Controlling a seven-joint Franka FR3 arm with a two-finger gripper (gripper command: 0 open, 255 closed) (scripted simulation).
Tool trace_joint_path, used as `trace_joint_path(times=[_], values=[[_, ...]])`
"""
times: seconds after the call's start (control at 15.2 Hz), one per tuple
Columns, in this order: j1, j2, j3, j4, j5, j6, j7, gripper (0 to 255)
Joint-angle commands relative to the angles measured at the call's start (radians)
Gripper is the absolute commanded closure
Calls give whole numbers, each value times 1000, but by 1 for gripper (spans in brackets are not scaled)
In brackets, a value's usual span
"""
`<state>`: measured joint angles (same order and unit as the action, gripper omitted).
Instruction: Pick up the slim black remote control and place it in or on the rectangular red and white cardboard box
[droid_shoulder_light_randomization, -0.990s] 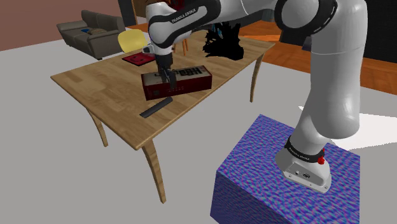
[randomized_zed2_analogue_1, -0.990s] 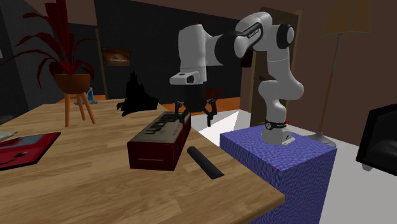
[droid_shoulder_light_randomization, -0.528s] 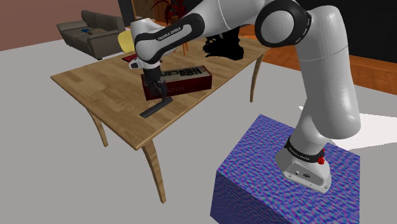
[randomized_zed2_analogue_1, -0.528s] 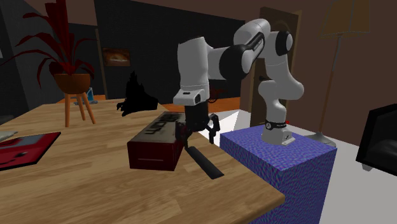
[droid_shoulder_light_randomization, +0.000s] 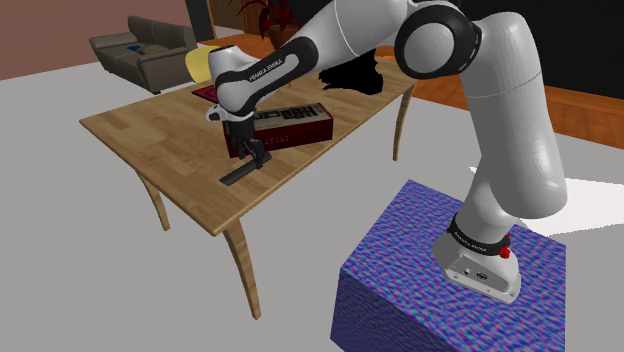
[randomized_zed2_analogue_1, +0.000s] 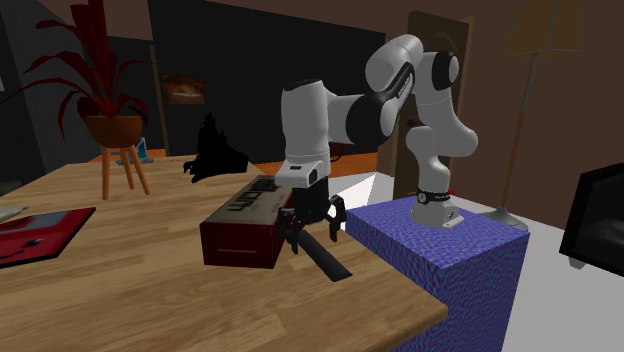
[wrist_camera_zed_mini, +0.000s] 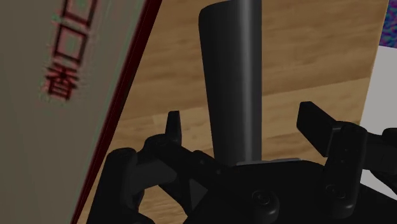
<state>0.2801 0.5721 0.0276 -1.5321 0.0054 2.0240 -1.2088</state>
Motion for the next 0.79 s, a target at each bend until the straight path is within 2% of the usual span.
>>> trace_joint_path(times=[0.0,0.33,0.4,0.73], values=[[0,2,0,-2,0,4,0,0],[0,2,0,-2,0,4,0,0],[0,2,0,-2,0,4,0,255],[0,0,0,-4,0,5,0,255]])
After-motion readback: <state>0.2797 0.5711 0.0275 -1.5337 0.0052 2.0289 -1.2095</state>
